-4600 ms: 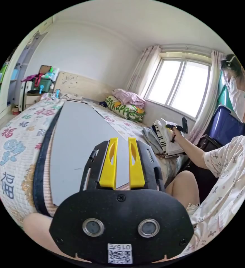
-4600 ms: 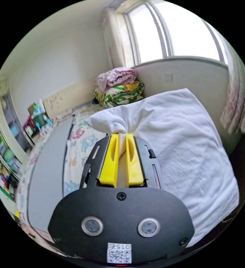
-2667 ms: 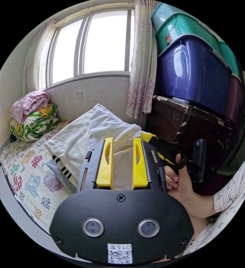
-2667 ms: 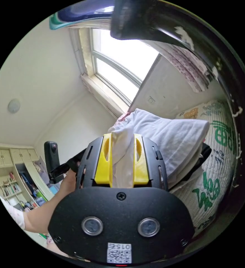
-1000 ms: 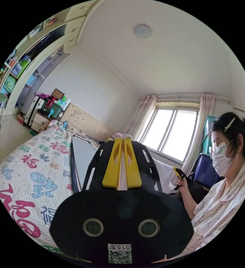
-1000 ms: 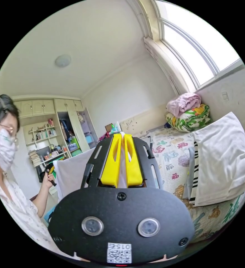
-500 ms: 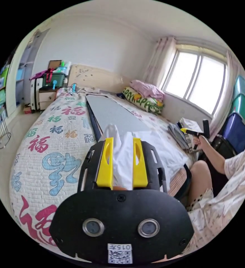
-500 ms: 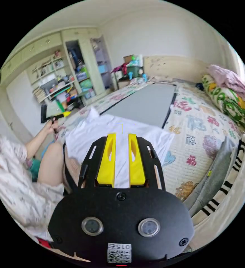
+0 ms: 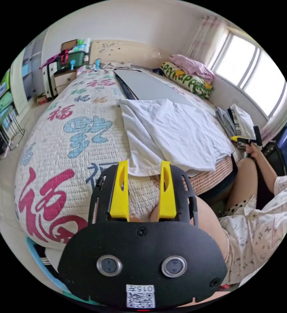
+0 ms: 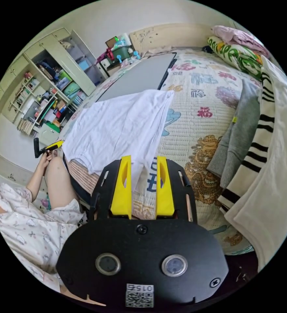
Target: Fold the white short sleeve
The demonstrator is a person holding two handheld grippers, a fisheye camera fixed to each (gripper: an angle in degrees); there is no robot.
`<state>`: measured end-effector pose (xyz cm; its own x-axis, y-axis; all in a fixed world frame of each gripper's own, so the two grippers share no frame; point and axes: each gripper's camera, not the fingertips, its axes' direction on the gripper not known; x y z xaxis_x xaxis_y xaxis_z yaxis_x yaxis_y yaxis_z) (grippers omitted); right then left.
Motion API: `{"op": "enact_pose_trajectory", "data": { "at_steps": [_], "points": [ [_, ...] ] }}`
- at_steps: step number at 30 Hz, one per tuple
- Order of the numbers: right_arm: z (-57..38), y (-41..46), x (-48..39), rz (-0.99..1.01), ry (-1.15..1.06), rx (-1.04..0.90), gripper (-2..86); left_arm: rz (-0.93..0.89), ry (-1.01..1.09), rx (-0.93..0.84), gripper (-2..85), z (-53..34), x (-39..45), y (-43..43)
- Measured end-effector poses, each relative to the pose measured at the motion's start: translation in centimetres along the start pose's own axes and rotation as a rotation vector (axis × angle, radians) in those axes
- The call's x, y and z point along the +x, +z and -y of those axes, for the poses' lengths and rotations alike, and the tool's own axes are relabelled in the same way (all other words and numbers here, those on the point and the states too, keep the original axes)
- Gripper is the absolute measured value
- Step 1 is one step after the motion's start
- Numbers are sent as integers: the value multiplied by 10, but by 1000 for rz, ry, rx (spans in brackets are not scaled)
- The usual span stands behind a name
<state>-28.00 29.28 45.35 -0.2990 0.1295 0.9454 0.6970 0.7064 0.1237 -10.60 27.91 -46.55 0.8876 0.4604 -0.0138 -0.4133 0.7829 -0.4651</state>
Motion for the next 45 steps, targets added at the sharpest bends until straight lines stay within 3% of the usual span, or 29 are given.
{"op": "enact_pose_trajectory", "data": {
  "at_steps": [5, 9, 15, 22, 25, 28, 32, 36, 45],
  "points": [
    [45, 45, 23, -67, -4, -238, 134, 7, -28, -49, 130, 12, 20, 21],
    [66, 45, 38, -32, 34, -221, 101, 68, -2, -87, 40, 13, 44, 27],
    [76, 49, 55, -73, 16, -250, -4, 24, 69, -91, 9, -8, 76, -6],
    [54, 18, 84, -149, -33, -175, -2, 15, 109, -84, 18, -58, 70, -60],
    [40, 26, 93, -216, -97, -199, 38, 91, 109, -104, 55, -83, 60, -68],
    [25, 7, 96, -240, -175, -100, 67, 82, 150, -10, 64, -109, 54, -108],
    [1, -11, 57, -109, -501, 33, 76, -56, 428, -38, 80, -121, 95, -129],
    [-9, 37, 8, -73, -831, -133, 84, -209, 794, -206, 97, -127, 168, -95],
    [-21, 120, 19, -160, -965, -336, 81, -101, 1138, -481, 109, -159, 213, -5]
  ]
}}
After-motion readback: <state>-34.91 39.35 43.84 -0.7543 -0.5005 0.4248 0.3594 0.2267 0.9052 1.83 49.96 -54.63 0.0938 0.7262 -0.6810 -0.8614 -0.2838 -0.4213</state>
